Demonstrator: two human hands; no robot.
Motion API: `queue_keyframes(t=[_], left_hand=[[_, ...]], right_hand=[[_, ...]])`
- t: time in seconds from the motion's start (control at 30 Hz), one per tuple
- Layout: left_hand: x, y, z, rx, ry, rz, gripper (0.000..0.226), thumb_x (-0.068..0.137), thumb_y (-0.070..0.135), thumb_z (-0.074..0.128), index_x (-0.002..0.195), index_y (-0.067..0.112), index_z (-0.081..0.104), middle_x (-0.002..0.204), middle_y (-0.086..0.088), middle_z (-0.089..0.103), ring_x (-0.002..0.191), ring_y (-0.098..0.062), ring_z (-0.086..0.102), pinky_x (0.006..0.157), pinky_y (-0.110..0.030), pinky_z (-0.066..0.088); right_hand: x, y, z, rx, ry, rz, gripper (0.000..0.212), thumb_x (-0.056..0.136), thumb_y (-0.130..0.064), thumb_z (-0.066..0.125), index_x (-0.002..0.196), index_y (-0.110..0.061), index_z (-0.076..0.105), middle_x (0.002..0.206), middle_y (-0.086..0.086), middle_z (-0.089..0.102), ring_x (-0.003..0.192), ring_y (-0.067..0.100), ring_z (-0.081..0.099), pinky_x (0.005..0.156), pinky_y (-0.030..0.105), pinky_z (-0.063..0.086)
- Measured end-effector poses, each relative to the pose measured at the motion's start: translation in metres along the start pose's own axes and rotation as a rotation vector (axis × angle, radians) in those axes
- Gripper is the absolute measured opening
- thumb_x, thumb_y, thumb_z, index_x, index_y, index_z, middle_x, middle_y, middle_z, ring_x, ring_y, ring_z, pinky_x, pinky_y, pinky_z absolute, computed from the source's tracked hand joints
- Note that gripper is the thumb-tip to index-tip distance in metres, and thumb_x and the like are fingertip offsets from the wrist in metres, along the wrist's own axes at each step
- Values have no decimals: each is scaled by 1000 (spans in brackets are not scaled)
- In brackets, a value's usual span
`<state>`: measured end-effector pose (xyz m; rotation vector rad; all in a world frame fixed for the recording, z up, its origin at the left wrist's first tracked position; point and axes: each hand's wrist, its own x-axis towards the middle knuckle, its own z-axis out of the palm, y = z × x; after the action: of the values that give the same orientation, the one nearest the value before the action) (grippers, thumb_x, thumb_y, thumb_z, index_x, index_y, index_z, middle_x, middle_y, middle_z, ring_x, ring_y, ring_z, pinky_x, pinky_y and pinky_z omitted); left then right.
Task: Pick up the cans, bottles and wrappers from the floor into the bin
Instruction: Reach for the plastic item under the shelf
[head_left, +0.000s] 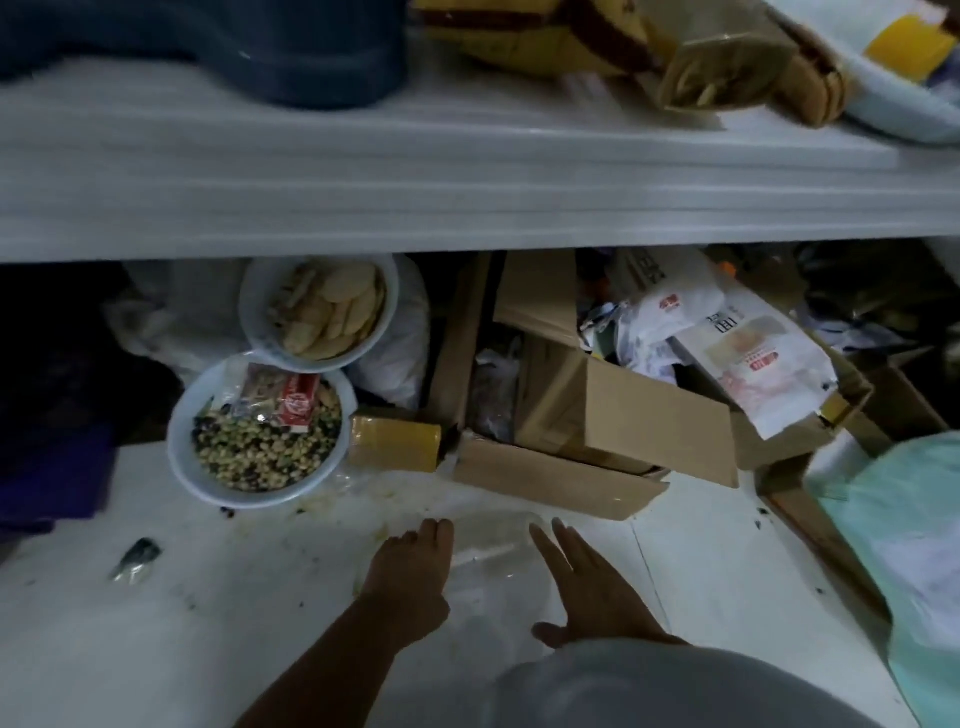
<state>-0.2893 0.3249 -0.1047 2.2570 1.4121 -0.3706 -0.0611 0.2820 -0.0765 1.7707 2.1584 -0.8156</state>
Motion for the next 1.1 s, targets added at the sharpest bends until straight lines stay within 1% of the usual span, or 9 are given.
queue_keyframes(t=[0.17,0.3,0.43,0.6,0.7,0.77,0.83,0.97,1.1], left_hand=[[-61,-49,-38,-87,39,-111,78,69,35,57,138,16,24,128,-3,44,103,-22,53,77,-34,47],[-123,-92,-72,-59,100,-189,77,68,42,54,134,15,27,129,-6,44,106,-26,54,79,-36,48],[-181,-121,-104,-105,195,-305,82,69,45,55,139,14,24,137,-5,38,115,-26,49,85,-32,44],[-261,-137,-138,-216,385,-485,73,71,43,56,133,16,28,129,-2,47,109,-23,52,85,-28,42],[-315,-145,-155,-206,493,-625,72,73,44,55,133,17,26,127,-4,48,106,-25,52,80,-28,39],[-353,-148,-159,-201,542,-706,75,73,44,54,135,16,22,128,-6,49,106,-27,52,81,-29,42],[-391,-148,-160,-194,581,-773,80,74,46,54,139,15,19,131,-8,48,111,-27,52,87,-33,45],[-460,-145,-160,-190,701,-868,73,76,49,55,136,21,24,129,-2,51,110,-21,53,86,-28,44],[-516,-153,-166,-153,811,-959,68,77,52,53,134,26,26,127,1,52,105,-16,55,83,-25,44]], right_hand=[[41,-65,-26,54,-7,-158,87,92,-50,49,148,-29,-14,157,2,-16,145,21,-5,113,29,3],[61,-124,-78,66,-93,-361,60,94,-50,41,149,-30,23,156,-1,22,142,17,21,114,34,21],[75,-184,-129,92,-238,-530,62,86,-34,63,141,-25,35,141,5,41,130,24,41,103,36,37],[78,-288,-183,219,-203,-622,58,76,-27,74,128,-31,50,115,-12,53,108,11,56,93,27,45],[61,-355,-197,355,-242,-763,50,77,-9,77,120,-20,53,114,1,58,92,2,57,80,16,47],[46,-396,-196,363,-254,-832,49,75,-1,76,118,-9,53,113,9,60,94,7,59,78,16,46],[27,-433,-194,401,-313,-877,51,75,-5,78,119,-9,53,114,6,62,97,10,60,77,14,46],[-7,-496,-191,387,-307,-1010,54,74,-19,80,119,-28,53,115,-13,55,103,-2,53,72,3,39],[-33,-558,-192,371,-267,-1099,61,73,-27,80,126,-34,51,125,-13,54,108,-2,52,80,12,44]])
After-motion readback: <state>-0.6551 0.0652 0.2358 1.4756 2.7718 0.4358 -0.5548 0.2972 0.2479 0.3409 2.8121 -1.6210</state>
